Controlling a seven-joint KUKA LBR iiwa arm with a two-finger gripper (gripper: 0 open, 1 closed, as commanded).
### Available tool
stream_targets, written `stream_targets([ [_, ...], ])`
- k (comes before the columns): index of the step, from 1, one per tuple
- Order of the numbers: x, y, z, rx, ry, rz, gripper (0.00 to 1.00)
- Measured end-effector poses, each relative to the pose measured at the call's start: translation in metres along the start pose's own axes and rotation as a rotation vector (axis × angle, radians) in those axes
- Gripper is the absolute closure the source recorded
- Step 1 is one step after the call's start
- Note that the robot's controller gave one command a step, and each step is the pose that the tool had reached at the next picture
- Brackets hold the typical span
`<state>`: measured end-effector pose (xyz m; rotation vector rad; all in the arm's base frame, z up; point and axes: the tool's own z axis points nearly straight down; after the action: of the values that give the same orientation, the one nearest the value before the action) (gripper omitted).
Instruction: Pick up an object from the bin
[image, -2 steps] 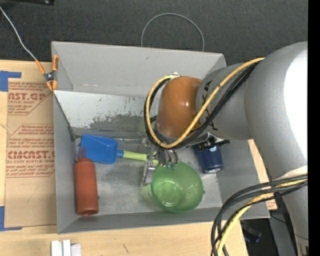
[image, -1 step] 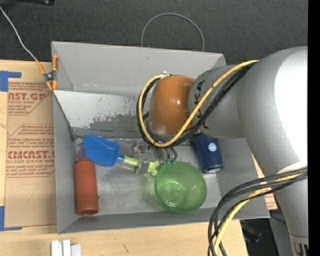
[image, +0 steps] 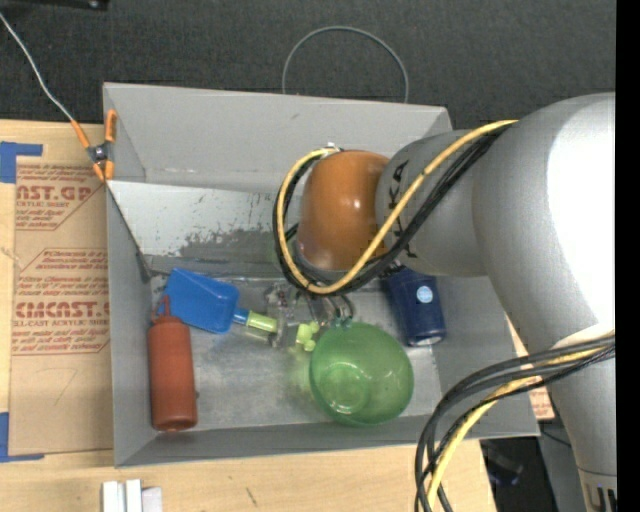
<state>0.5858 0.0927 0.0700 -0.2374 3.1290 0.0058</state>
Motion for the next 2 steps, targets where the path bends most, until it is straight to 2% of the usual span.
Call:
stream_targets([
  [2, 0.0, 0.0, 0.0, 0.0, 0.0, 0.0, 1.0],
])
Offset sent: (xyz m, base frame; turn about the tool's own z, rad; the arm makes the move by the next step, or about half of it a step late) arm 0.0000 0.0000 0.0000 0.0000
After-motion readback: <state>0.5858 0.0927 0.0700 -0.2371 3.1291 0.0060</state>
